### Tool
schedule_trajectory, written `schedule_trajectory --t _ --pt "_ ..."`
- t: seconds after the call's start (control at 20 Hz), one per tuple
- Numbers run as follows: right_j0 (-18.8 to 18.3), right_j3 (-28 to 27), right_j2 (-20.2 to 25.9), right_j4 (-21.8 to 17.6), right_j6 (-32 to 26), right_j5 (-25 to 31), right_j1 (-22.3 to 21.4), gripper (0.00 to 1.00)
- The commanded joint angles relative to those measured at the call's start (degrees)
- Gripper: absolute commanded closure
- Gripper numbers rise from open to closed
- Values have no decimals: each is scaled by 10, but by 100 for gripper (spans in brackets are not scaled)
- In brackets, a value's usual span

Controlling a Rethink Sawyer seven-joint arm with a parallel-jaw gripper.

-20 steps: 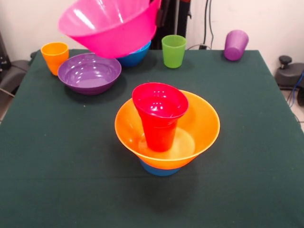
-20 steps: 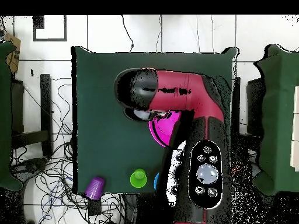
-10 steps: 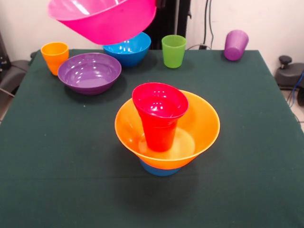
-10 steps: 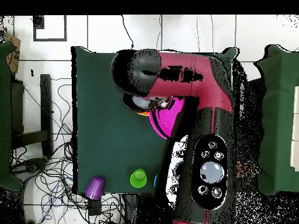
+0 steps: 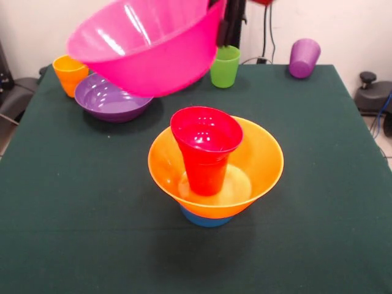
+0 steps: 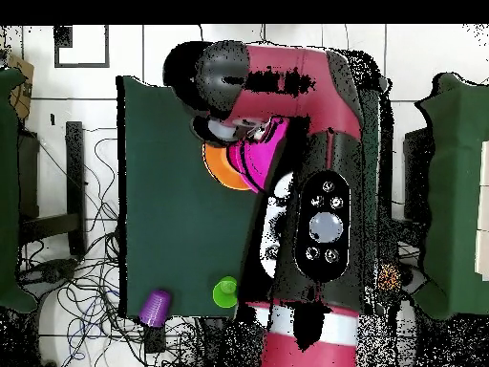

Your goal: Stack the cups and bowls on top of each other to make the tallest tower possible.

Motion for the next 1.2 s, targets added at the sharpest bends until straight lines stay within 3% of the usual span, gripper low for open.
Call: schedule_trajectory --t 0.05,0.35,0.95,1.2 --pt "18 -102 22 12 138 62 93 100" --pt "38 -114 8 27 176 14 131 100" --pt "66 -73 -29 37 198 8 114 100" --pt "60 -42 -51 31 158 23 83 100"
